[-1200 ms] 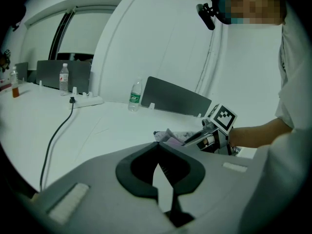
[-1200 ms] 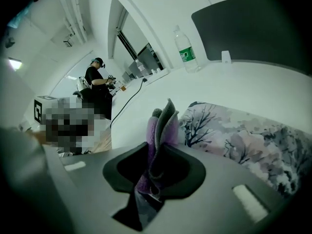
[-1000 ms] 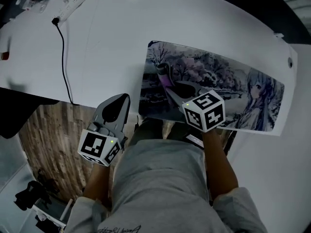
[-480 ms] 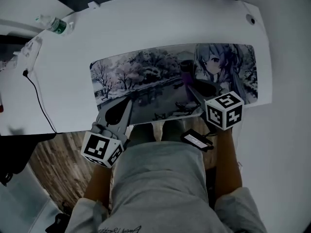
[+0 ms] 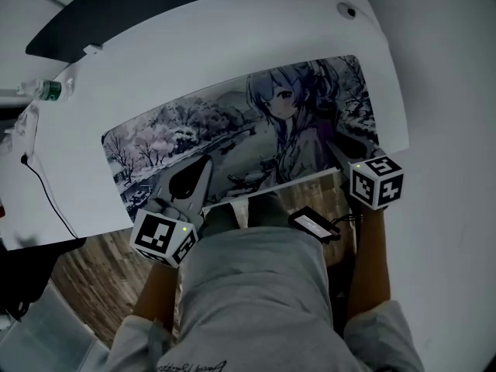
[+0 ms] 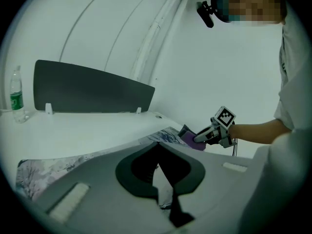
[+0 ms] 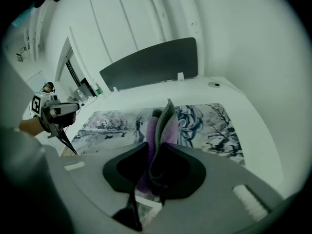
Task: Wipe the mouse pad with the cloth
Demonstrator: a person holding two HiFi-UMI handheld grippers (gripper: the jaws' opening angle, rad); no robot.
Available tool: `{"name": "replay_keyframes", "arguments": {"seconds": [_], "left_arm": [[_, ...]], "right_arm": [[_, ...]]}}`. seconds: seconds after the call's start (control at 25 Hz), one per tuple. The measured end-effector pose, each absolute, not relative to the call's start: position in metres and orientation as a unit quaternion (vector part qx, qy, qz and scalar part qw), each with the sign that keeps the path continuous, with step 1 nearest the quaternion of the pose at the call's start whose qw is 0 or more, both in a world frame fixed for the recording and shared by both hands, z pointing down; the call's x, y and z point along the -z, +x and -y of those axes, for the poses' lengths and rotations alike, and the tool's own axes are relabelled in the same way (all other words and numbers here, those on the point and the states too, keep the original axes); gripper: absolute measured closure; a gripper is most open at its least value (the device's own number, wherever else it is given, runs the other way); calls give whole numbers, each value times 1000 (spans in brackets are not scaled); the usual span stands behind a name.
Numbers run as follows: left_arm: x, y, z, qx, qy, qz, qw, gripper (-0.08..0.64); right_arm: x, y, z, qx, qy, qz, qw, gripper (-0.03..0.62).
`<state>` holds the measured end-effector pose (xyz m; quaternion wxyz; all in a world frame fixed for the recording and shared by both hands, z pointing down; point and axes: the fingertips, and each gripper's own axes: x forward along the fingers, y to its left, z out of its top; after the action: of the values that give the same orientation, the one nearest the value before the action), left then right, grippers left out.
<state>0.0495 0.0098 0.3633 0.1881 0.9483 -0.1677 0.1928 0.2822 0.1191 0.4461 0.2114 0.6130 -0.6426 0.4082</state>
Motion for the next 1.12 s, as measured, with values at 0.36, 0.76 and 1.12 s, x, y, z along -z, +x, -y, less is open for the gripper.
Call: {"name": "replay_keyframes", "arguments": {"seconds": [0.36,0.76,1.12], "left_arm": [[-375,121,-37,-195,951,145,191,541],[-380,147,-47,-207,949,141,194,541],[-383,139,-41,-220,942,158,195,541]], "right_arm": [[-460,373,-174,-418,640,603,229,499],[-481,440,-214,-425,655,561,275,499],[-514,432,-215,-428,635,561,314,499]]}}
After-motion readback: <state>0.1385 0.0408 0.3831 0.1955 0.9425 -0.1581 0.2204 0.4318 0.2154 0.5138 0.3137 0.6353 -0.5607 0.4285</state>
